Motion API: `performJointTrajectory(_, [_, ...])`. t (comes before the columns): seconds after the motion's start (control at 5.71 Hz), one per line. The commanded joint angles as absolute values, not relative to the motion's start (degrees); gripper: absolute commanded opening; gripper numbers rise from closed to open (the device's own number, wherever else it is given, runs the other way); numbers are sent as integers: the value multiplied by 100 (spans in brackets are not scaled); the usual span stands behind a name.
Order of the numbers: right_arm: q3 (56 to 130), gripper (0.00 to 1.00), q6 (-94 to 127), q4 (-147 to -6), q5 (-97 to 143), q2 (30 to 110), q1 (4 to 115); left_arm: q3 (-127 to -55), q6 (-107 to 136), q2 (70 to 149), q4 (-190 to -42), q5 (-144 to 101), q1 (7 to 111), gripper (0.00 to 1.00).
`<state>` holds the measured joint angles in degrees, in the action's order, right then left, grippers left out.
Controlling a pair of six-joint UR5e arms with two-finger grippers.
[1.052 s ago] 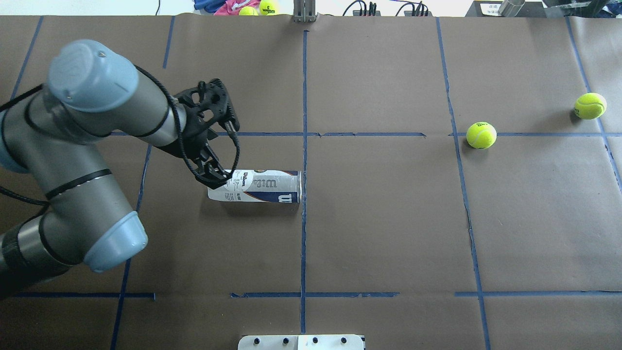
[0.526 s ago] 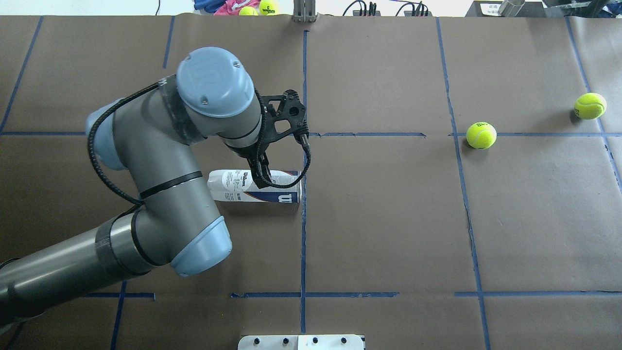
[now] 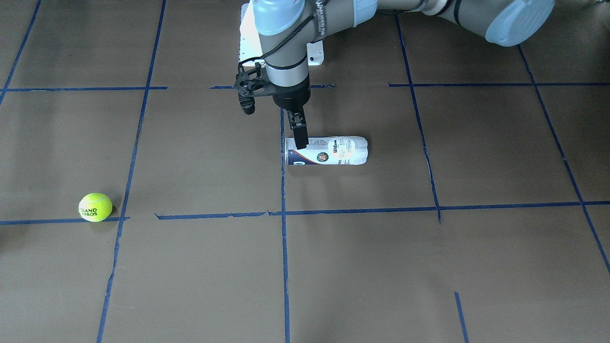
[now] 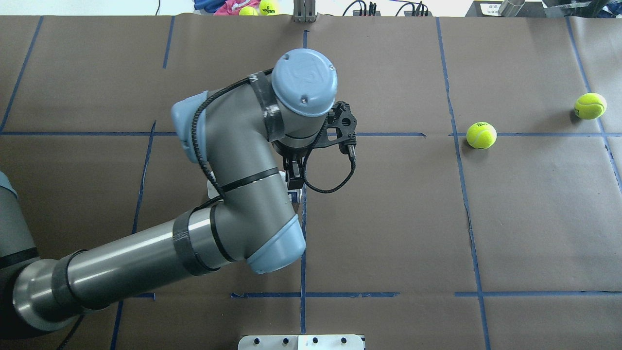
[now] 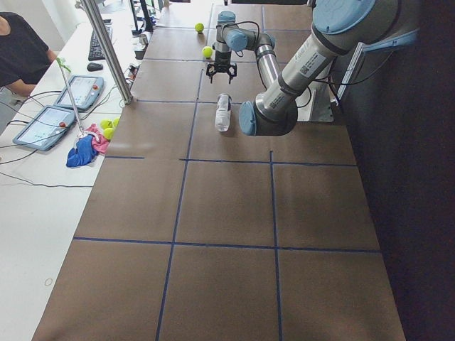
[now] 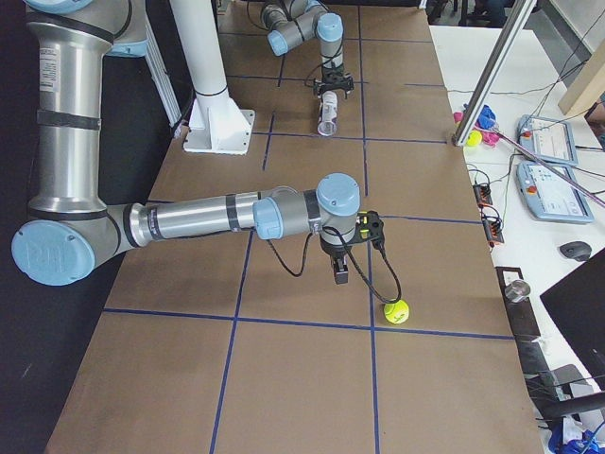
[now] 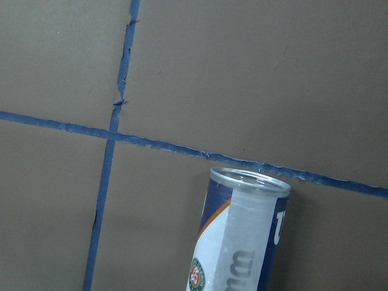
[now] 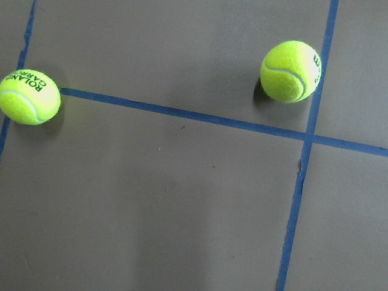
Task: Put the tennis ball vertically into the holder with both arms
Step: 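Lift the can with the left gripper and rotate it upright, open end up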
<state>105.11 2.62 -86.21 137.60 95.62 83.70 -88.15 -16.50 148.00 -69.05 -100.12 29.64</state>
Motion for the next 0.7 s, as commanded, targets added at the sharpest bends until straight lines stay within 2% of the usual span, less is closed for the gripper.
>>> performJointTrajectory(0.0, [10485, 100, 281, -8473, 13764, 9597, 8367, -8473, -2091, 14890, -6636, -9589, 2603, 100])
performJointTrajectory(0.53, [10477, 100, 264, -8464, 13755, 9606, 8367, -8455, -1750, 14626, -7310, -9371, 2479, 100])
